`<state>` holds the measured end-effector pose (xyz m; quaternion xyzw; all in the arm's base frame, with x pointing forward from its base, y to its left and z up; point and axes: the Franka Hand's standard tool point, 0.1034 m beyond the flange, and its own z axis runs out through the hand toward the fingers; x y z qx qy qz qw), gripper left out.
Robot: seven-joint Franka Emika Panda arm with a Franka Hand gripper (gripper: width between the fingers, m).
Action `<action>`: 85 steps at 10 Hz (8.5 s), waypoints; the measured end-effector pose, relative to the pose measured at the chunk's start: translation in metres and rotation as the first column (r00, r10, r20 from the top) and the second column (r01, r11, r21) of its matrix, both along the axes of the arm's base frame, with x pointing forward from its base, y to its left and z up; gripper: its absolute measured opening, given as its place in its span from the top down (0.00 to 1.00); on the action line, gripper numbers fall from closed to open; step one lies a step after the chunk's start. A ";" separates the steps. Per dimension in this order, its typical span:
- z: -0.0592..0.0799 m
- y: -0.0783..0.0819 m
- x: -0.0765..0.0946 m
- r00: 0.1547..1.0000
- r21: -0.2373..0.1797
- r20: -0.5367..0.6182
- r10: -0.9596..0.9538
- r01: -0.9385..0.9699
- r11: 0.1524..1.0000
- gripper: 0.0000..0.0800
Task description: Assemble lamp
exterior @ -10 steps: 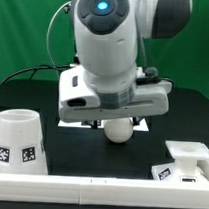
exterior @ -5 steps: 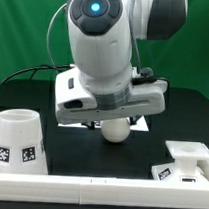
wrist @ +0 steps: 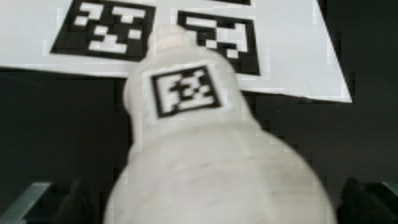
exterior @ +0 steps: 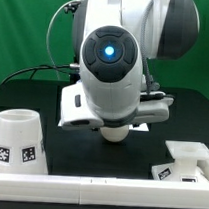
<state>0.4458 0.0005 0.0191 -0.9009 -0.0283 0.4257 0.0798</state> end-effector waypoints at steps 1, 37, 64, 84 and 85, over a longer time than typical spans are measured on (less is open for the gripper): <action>0.000 0.000 0.000 1.000 0.002 0.000 0.001 -0.001 1.000 0.13; 0.143 0.071 0.170 0.110 0.146 0.979 -0.173 0.218 0.965 0.28; 0.110 0.114 0.160 0.349 0.170 0.903 -0.251 0.245 0.954 0.13; 0.105 0.084 0.176 0.616 -0.021 0.781 -0.105 0.194 0.981 0.13; 0.104 0.085 0.175 0.617 -0.021 0.780 -0.105 0.193 0.981 0.13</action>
Offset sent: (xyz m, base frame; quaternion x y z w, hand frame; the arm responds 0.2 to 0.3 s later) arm 0.0000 0.0000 0.0000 0.0000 0.0000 0.0000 1.0000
